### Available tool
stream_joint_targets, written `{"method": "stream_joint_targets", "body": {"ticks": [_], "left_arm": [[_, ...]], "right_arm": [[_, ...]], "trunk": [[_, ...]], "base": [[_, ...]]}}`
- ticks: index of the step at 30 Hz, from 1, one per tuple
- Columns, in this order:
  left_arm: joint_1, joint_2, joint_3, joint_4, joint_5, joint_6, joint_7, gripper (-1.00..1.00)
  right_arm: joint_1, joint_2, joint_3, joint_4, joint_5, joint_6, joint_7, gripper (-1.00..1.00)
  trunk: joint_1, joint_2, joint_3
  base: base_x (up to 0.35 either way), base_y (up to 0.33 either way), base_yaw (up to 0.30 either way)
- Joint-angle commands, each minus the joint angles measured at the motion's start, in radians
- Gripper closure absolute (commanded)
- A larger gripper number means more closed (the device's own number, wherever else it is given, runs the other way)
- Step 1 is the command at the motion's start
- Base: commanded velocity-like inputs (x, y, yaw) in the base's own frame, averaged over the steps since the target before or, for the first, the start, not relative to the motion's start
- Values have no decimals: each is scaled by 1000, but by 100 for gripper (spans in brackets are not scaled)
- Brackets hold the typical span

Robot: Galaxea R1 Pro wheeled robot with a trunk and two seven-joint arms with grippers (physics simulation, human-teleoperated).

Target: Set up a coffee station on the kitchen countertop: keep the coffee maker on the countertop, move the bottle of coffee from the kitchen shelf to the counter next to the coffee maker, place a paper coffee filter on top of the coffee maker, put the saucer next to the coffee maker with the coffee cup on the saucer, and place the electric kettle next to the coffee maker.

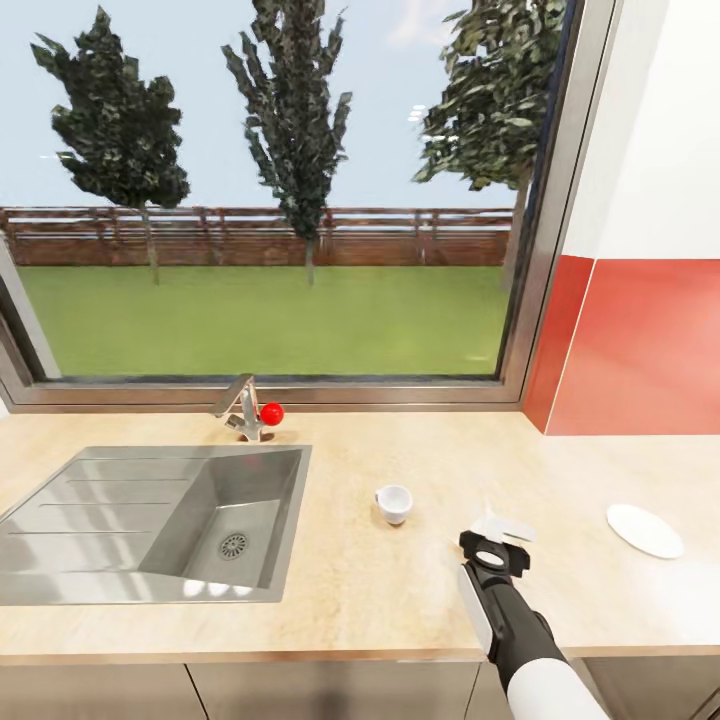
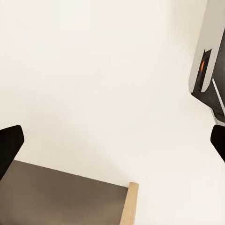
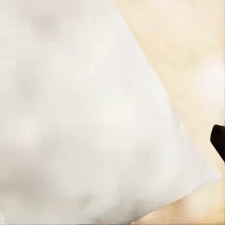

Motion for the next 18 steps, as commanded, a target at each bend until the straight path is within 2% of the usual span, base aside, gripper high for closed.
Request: {"method": "stream_joint_targets", "body": {"ticks": [1, 12, 13, 18], "left_arm": [[0, 0, 2, 1, 2, -2, 1, -100], [0, 0, 2, 1, 2, -2, 1, -100], [0, 0, 2, 1, 2, -2, 1, -100], [0, 0, 2, 1, 2, -2, 1, -100]], "right_arm": [[0, 1, -6, 0, 0, 7, -2, -100], [0, 1, -16, 29, 0, 7, -2, -100], [0, 1, -16, 29, 1, 7, -2, 100], [0, 0, -16, 30, 1, 7, -2, 100]], "trunk": [[1, -2, -1], [1, -2, -1], [1, -2, -1], [1, -2, -1]], "base": [[0, 0, 0], [0, 0, 0], [0, 0, 0], [0, 0, 0]]}}
